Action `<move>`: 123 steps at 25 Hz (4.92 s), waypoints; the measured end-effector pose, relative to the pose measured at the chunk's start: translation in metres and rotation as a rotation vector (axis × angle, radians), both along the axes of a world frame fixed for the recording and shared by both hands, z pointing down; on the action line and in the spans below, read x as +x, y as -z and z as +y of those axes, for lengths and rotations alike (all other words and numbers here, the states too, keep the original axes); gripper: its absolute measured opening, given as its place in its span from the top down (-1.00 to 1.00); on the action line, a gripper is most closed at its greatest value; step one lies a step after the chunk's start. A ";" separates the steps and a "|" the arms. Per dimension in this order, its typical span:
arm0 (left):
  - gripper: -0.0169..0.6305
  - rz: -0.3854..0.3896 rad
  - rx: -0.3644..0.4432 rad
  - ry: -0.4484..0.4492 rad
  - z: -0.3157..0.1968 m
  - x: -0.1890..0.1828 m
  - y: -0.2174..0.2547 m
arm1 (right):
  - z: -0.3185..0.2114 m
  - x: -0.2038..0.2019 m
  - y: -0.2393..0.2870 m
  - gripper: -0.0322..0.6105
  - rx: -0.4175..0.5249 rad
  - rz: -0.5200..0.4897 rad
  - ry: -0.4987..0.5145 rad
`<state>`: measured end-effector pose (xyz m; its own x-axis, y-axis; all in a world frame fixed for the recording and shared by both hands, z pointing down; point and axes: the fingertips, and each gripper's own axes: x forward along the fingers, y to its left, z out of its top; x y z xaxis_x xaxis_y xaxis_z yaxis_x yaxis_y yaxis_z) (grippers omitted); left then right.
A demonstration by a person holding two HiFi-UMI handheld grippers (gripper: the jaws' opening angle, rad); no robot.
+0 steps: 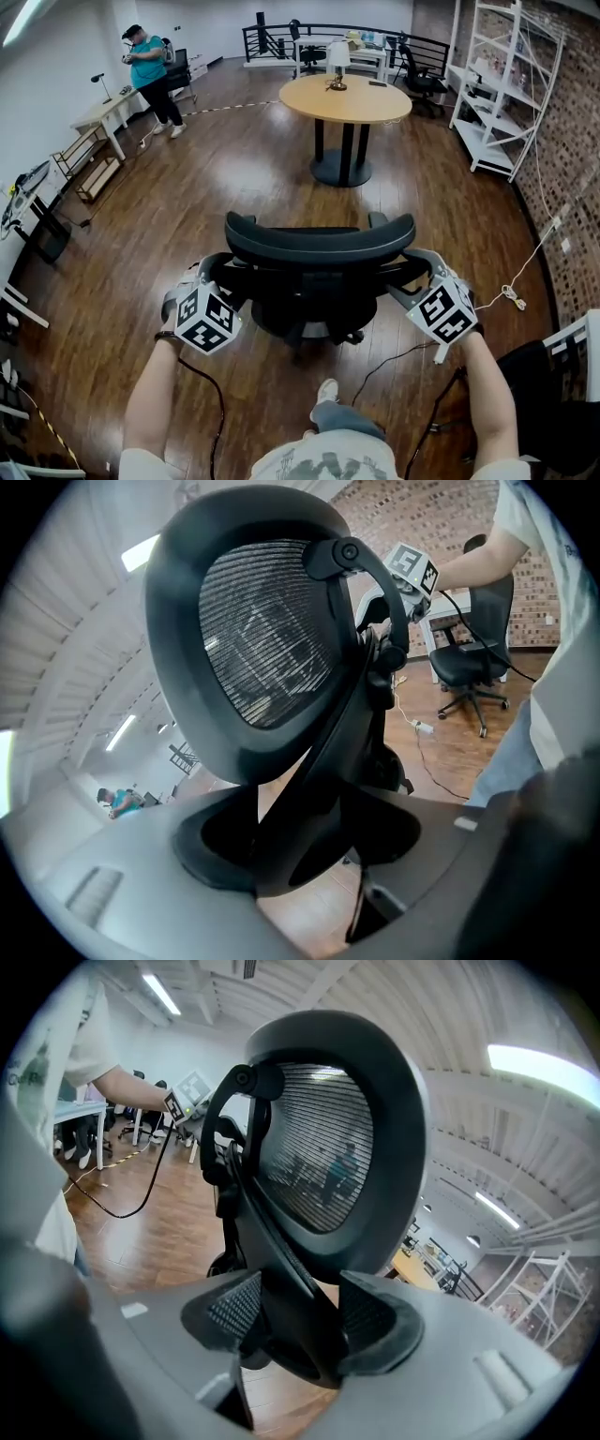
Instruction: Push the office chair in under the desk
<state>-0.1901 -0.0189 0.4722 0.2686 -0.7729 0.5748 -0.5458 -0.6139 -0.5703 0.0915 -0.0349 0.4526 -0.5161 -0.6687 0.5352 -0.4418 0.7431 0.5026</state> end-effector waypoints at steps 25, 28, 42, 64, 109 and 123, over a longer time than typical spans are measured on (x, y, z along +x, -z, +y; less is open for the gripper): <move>0.03 -0.029 -0.041 -0.005 -0.180 -0.005 -0.004 | -0.164 -0.003 -0.001 0.13 -0.029 -0.034 -0.037; 0.02 -0.024 -0.038 -0.011 -0.198 0.000 -0.004 | -0.180 0.001 -0.002 0.13 -0.035 -0.030 -0.051; 0.02 0.002 -0.015 -0.047 -0.324 0.020 0.001 | -0.297 0.019 0.002 0.09 -0.037 -0.020 -0.130; 0.02 0.017 -0.029 -0.151 -0.556 0.037 0.005 | -0.500 0.034 0.003 0.06 -0.053 -0.021 -0.286; 0.00 0.002 -0.067 -0.108 -0.781 0.068 0.007 | -0.727 0.064 0.006 0.05 -0.029 -0.024 -0.263; -0.02 0.178 -0.016 -0.008 -0.746 0.063 0.028 | -0.696 0.068 0.026 0.05 0.054 -0.055 -0.332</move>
<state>-0.1267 -0.7652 0.4438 0.3729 -0.7617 0.5298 -0.6325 -0.6265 -0.4555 0.1595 -0.7306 0.4271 -0.2924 -0.8318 0.4719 -0.6828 0.5270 0.5059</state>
